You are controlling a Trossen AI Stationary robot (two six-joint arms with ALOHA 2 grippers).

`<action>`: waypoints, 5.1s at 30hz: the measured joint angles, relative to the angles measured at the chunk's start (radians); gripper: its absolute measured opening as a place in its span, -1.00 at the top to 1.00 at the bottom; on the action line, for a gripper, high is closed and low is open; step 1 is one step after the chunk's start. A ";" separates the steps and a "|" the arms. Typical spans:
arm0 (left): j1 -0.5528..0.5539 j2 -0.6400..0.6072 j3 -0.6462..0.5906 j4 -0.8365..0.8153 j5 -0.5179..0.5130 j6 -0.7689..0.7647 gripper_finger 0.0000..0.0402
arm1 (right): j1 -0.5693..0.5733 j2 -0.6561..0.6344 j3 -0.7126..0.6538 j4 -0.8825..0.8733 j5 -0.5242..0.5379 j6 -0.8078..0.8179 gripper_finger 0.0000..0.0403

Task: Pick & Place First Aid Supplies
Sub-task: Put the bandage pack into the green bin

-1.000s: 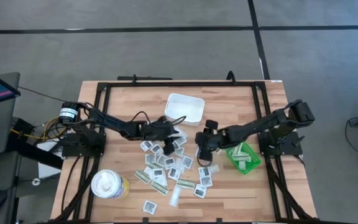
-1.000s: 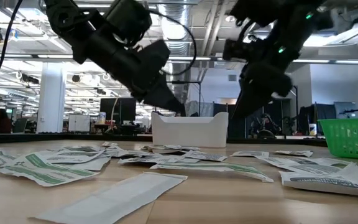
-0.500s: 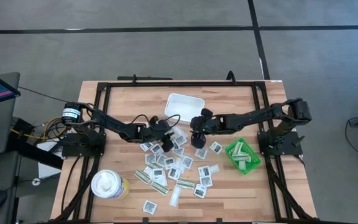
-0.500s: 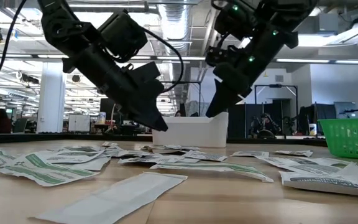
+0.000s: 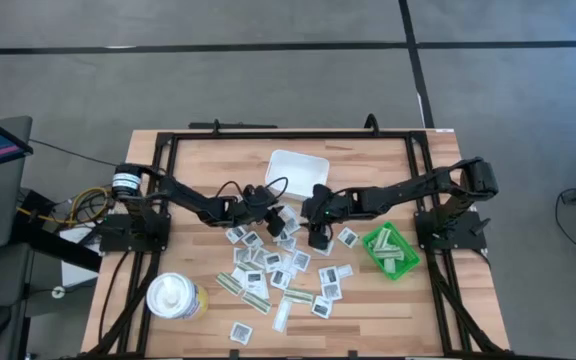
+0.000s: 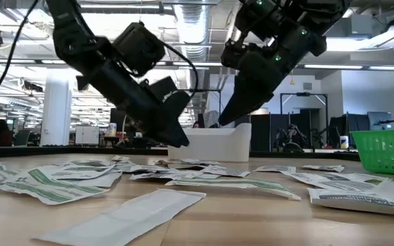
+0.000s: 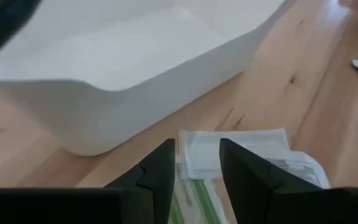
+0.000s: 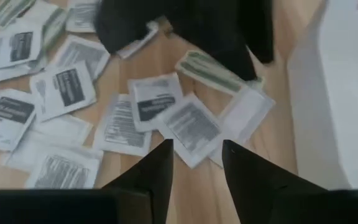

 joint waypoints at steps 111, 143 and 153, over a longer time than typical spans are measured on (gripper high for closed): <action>-0.058 -0.126 0.001 0.145 0.021 0.367 0.64 | 0.434 -0.438 -0.140 -1.068 0.032 0.928 0.99; 0.013 -0.124 0.001 -0.067 0.212 0.230 0.63 | 0.412 -0.416 -0.061 -0.361 0.627 0.286 0.49; 0.053 -0.124 -0.069 -0.189 0.135 0.007 0.47 | 0.286 -0.361 -0.133 -0.210 0.319 0.166 0.49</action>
